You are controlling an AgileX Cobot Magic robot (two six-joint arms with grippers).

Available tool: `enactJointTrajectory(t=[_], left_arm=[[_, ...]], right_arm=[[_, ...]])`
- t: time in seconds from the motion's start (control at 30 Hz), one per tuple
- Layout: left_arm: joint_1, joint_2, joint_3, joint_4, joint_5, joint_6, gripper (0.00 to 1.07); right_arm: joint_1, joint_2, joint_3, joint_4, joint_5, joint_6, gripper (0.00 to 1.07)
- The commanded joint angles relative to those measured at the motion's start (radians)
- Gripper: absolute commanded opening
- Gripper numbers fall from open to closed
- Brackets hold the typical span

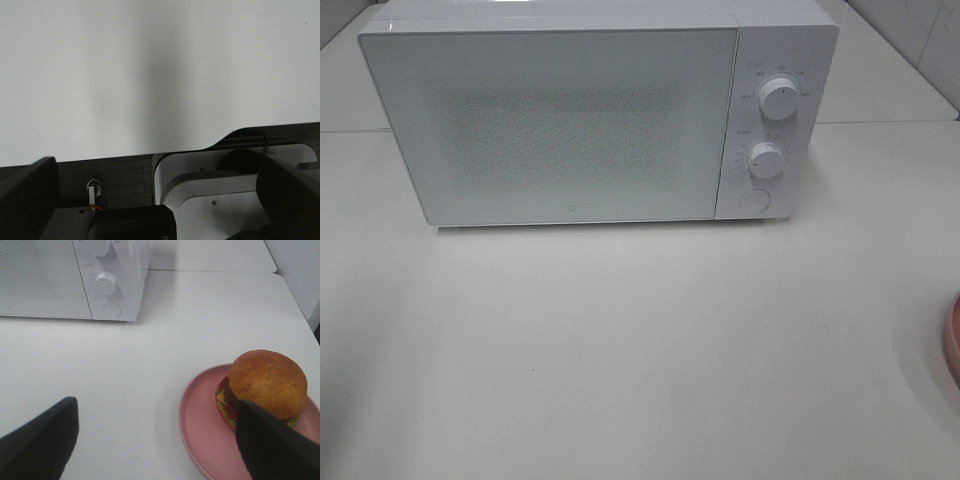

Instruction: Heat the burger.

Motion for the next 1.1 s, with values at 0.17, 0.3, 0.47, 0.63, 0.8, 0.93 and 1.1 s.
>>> enactJointTrajectory(t=[0.17, 0.3, 0.47, 0.63, 0.8, 0.93, 1.1], left_arm=[[0.002, -0.275, 0.113, 0.011, -0.032, -0.004, 1.01], [0.002, -0.371, 0.154, 0.013, -0.065, -0.005, 1.01], [0.002, -0.519, 0.182, 0.025, -0.131, 0.008, 1.01], [0.002, -0.636, 0.183, 0.04, -0.125, -0.005, 1.01], [0.002, -0.732, 0.183, 0.03, -0.126, -0.023, 1.01], [0.002, -0.767, 0.185, 0.028, -0.127, -0.06, 1.01], [0.002, -0.813, 0.185, 0.032, -0.127, -0.062, 1.01]], right_arm=[[-0.003, -0.03, 0.003, -0.004, -0.009, 0.0, 0.76], [-0.003, -0.03, 0.003, -0.004, -0.009, 0.0, 0.76], [-0.003, -0.03, 0.003, -0.004, -0.009, 0.0, 0.76], [-0.003, -0.03, 0.003, -0.004, -0.009, 0.0, 0.76], [-0.003, -0.03, 0.003, -0.004, -0.009, 0.0, 0.76], [-0.003, -0.03, 0.003, -0.004, -0.009, 0.0, 0.76], [-0.003, -0.03, 0.003, -0.004, -0.009, 0.0, 0.76]])
